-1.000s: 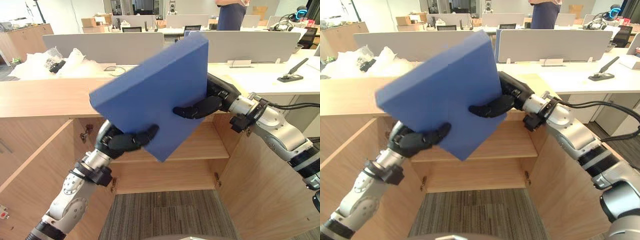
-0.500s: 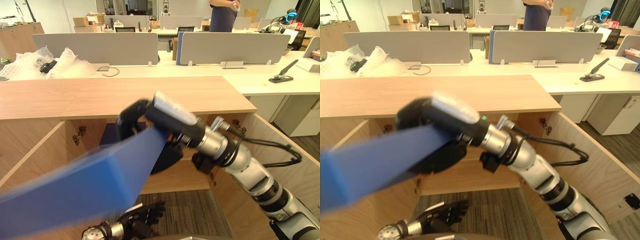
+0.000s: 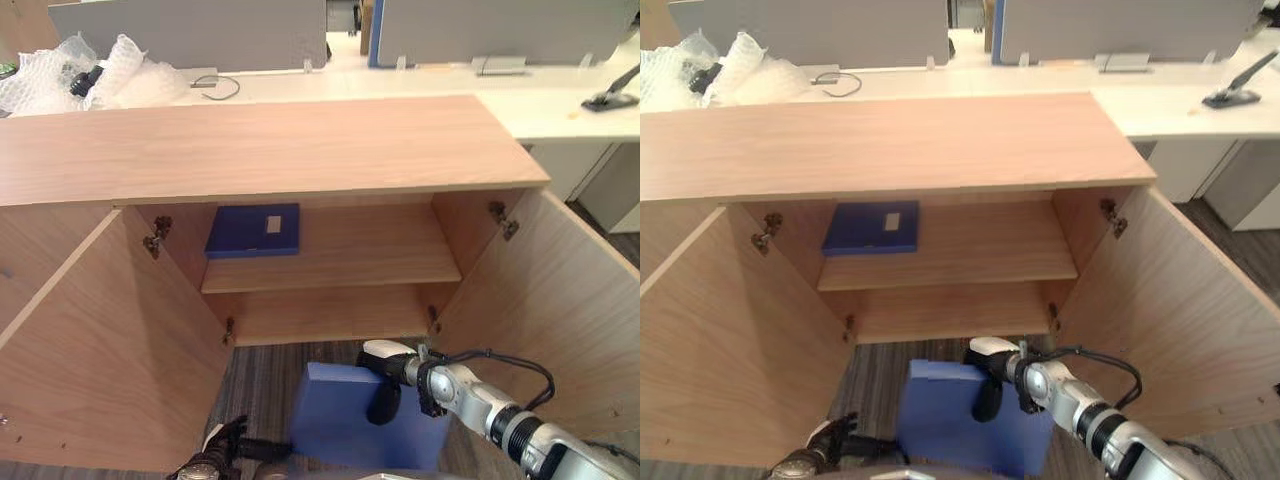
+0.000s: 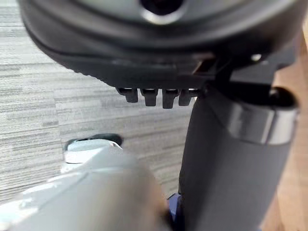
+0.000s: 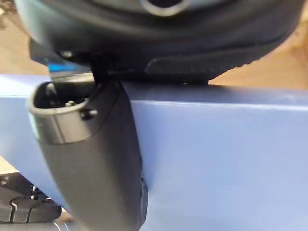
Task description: Walk over to the cabinet, pick up the folder, carry it to the office cabinet, place the folder inside the office cabinet, then close the office cabinet door
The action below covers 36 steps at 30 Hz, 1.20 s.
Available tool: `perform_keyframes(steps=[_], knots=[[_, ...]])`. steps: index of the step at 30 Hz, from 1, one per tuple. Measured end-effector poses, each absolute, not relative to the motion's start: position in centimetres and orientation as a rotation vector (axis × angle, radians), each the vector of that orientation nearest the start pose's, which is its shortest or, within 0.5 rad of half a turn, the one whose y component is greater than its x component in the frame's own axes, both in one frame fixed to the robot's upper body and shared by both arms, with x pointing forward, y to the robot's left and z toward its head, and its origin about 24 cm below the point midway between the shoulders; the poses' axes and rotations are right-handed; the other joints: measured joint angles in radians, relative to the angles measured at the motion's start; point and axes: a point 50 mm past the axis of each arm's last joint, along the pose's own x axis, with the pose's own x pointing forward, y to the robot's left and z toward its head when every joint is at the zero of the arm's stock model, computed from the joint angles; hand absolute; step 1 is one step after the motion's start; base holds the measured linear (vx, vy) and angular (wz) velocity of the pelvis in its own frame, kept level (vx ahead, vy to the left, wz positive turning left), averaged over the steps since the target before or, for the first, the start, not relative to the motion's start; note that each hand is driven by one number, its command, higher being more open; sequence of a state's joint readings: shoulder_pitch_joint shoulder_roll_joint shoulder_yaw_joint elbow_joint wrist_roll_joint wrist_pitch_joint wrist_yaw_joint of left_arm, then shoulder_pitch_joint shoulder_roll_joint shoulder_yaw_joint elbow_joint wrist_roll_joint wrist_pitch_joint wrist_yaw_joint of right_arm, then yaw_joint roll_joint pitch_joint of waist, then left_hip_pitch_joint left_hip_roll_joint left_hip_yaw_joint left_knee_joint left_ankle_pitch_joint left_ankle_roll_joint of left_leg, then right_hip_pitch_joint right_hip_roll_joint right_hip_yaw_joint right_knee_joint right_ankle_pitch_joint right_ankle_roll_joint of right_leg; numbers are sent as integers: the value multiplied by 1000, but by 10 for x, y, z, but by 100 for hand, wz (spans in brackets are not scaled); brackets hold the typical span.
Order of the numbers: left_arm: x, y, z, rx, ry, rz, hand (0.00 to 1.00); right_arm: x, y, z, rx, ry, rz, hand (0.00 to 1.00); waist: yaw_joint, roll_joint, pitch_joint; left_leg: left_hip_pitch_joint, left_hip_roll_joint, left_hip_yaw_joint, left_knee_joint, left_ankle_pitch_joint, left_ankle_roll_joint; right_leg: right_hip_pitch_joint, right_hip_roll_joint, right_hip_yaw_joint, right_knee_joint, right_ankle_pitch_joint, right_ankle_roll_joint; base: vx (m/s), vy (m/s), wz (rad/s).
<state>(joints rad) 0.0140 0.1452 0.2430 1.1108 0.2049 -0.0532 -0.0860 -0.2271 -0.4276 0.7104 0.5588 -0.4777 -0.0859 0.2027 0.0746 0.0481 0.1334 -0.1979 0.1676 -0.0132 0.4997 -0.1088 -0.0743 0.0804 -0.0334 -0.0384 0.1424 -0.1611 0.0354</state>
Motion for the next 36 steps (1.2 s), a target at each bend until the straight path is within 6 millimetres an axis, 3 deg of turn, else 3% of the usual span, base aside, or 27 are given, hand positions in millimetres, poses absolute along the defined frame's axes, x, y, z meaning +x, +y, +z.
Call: perform_keyframes(steps=[2, 4, 5, 6, 9, 11, 12, 13, 14, 15, 17, 20, 23, 25, 26, 28, 30, 31, 33, 36], knots=[[113, 226, -153, 122, 1055, 149, 100, 229, -134, -66, -1016, 370, 819, 0, -1, 29, 17, -42, 31, -19, 169, 13, -1, 28, 24, 16, 34, -32, -18, -17, -87, -23], [115, 226, -152, 129, 1045, 161, 100, 225, -128, -69, -945, 378, 789, 0, -2, 21, 13, -69, 42, -22, 268, 84, -14, 50, 30, 29, 54, -61, -39, 28, -92, -21], [114, 226, -152, 114, 1041, 182, 100, 223, -125, -70, -895, 384, 759, 0, -4, 6, 14, -101, 34, -22, 308, 76, -20, 63, 22, 38, 52, -66, -46, 63, -124, -18], [115, 224, -152, 105, 1037, 188, 100, 222, -128, -71, -868, 395, 731, 0, -8, 5, 13, -116, 12, -21, 284, 10, -17, 63, 16, 42, 53, -63, -45, 108, -113, -17], [116, 217, -153, 74, 1033, 191, 100, 222, -135, -73, -844, 433, 692, 0, -13, 3, 17, -114, -63, -23, 64, -33, -23, 62, -5, 61, 43, -60, -41, 168, 8, -20], [115, 214, -154, 67, 1040, 191, 100, 222, -136, -74, -840, 445, 687, 0, -14, 9, 16, -86, -87, -28, -101, 4, -16, 69, -7, 73, 35, -63, -32, 254, 135, -32], [112, 212, -155, 66, 1050, 200, 100, 220, -137, -76, -840, 454, 688, 0, -14, 23, 11, -53, -89, -29, -194, 94, -11, 84, 3, 83, 27, -72, -16, 320, 197, -36], [109, 211, -156, 66, 1060, 204, 100, 220, -137, -77, -839, 460, 689, 0, -14, 33, 6, -45, -86, -31, -219, 127, 8, 91, 11, 92, 21, -77, -9, 322, 227, -21], [109, 215, -156, 71, 1065, 224, 100, 219, -131, -80, -814, 469, 668, 0, -17, -5, 3, -35, -117, -23, -226, 123, 12, 94, -25, 93, 17, -88, 7, 214, 153, -3], [109, 216, -156, 74, 1070, 230, 100, 219, -130, -80, -810, 467, 669, 0, -21, -20, -3, -27, -140, -17, -245, 123, 19, 94, -48, 91, 16, -90, 12, 258, 169, 8], [104, 218, -157, 79, 1086, 251, 100, 221, -127, -78, -801, 457, 666, 0, -13, -24, -7, 8, -175, 3, -284, 123, 43, 101, -88, 94, 21, -88, 26, 237, 149, -3], [94, 218, -160, 82, 1113, 275, 100, 223, -124, -79, -784, 457, 651, 0, 7, -7, -18, 43, -202, 30, -315, 114, 64, 98, -121, 112, 43, -85, 42, 135, 100, -18], [74, 214, -164, 71, 1159, 299, 100, 221, -122, -87, -774, 500, 648, 0, 32, 27, -39, 85, -203, 73, -356, 106, 79, 11, -125, 164, 210, -84, 48, 90, 98, -46], [53, 216, -167, 67, 1211, 330, 100, 217, -123, -93, -723, 548, 634, 0, 29, 24, -35, 159, -212, 103, -388, 95, 99, -103, -133, 165, 505, -58, 42, 93, 118, -37], [49, 216, -168, 67, 1225, 336, 100, 216, -124, -94, -689, 564, 620, 0, 25, 25, -32, 177, -210, 105, -389, 90, 104, -119, -141, 140, 562, -34, 29, 114, 109, -25], [37, 216, -169, 45, 1263, 362, 100, 218, -128, -94, -508, 605, 519, 0, 17, 37, -25, 227, -199, 108, -387, 73, 121, -161, -202, -17, 651, -93, -14, 71, 64, -9], [37, 217, -169, 23, 1259, 388, 100, 225, -132, -89, -339, 605, 409, 0, 5, 38, -25, 230, -178, 97, -375, 64, 116, -180, -198, -82, 549, -122, -8, -2, -29, 10], [37, 218, -169, 18, 1258, 394, 100, 227, -133, -88, -275, 606, 373, 0, 4, 43, -21, 228, -170, 94, -364, 57, 109, -180, -184, -92, 488, -119, -1, -25, -108, 9], [33, 223, -169, -4, 1264, 433, 100, 230, -133, -85, 30, 610, 247, 0, -2, 9, -9, 214, -172, 73, -304, 11, 72, -152, -154, -96, 268, -26, 41, -31, -186, 19], [19, 214, -172, -67, 1295, 468, 100, 227, -138, -87, 337, 622, 127, 0, -3, 31, -25, 221, -138, 60, -311, 10, 46, -135, -119, -120, 232, -31, 26, 32, -160, 6]])
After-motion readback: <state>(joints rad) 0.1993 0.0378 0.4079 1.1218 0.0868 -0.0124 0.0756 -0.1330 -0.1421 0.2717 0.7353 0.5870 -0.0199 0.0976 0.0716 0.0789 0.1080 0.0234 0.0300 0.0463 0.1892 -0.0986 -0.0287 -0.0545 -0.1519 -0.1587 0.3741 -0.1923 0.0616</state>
